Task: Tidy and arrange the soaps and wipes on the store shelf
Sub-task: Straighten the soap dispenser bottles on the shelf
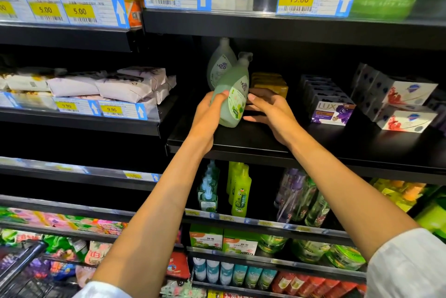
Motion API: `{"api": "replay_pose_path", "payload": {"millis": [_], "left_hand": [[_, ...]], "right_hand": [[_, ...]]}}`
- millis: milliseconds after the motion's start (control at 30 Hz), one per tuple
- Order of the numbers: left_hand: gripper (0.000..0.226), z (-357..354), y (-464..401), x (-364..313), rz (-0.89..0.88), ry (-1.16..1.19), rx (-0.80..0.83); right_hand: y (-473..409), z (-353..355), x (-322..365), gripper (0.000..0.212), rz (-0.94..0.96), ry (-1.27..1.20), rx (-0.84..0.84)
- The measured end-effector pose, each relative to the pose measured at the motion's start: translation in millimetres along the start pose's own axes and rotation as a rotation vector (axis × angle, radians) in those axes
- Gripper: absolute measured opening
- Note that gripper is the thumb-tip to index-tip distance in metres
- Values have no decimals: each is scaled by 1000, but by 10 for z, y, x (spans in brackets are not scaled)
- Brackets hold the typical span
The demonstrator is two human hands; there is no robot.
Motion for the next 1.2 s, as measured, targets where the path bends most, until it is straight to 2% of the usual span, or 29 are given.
{"api": "replay_pose_path", "payload": {"millis": [100, 267, 500, 633, 800, 900, 1033, 1200], "left_hand": [[31, -34, 28, -27, 12, 88, 39], [35, -86, 76, -31, 23, 253, 133], [18, -75, 54, -17, -17, 148, 119], [36, -83, 74, -39, -40, 36, 153], [42, -77, 87, -59, -53, 31, 203], [45, -85, 95, -78, -62, 0, 223], [55, -139, 98, -49, -47, -237, 256], [91, -221, 244, -10, 7, -812, 473]], "right_hand": [[17, -25, 9, 51, -17, -22, 10], [62, -66, 49, 45, -17, 21, 79], [102, 39, 111, 55, 78, 109, -62], [122, 27, 125, 64, 85, 99, -48], [138, -51, 130, 45, 18, 126, 26], [194, -1, 159, 49, 13, 173, -41], [351, 156, 219, 68, 64, 335, -98], [535, 475, 267, 72, 67, 468, -173]]}}
Point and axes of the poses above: each hand's wrist, its own y-axis away from the middle knuckle, its own z-axis out of the back of the hand, x = y × z, the point moved 6 cm from there along -y, towards the middle knuckle, and after that the axes turned 11 degrees about x, right-handed, at the moved point
